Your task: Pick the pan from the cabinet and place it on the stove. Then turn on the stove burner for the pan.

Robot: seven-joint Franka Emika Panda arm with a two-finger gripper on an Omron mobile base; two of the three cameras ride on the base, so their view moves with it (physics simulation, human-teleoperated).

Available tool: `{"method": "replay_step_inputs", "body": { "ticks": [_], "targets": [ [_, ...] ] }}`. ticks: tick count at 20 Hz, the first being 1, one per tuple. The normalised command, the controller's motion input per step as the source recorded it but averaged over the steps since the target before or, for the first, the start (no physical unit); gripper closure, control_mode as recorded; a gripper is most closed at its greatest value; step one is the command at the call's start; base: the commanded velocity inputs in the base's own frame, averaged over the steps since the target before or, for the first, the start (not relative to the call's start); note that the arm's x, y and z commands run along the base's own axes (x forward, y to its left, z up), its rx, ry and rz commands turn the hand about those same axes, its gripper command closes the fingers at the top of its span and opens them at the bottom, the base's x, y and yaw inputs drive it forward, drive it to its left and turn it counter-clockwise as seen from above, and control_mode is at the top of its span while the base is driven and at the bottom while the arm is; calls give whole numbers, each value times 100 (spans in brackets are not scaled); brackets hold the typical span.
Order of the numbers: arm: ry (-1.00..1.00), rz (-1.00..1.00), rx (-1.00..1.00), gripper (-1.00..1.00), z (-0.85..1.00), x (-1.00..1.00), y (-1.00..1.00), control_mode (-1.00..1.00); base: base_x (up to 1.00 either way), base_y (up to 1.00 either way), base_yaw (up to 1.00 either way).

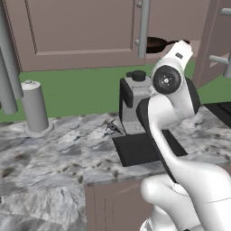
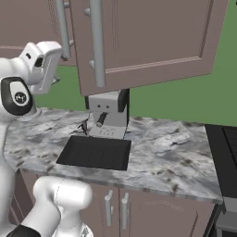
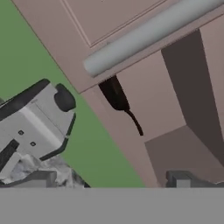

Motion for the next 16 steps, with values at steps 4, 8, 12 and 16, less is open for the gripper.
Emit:
{"method": "replay_step_inputs", "body": {
  "ticks": [4,8,12,16],
  "targets": [
    [0,-17,-5,-100,-6,0,-33,-100,0,0,0],
    [0,-17,-2,-100,-13,0,-39,-100,0,0,0],
    [2,-14,-2,-100,-9,4,-35,-100,0,0,0],
    [6,-11,-3,-100,-1,7,-31,-100,0,0,0]
  ]
}}
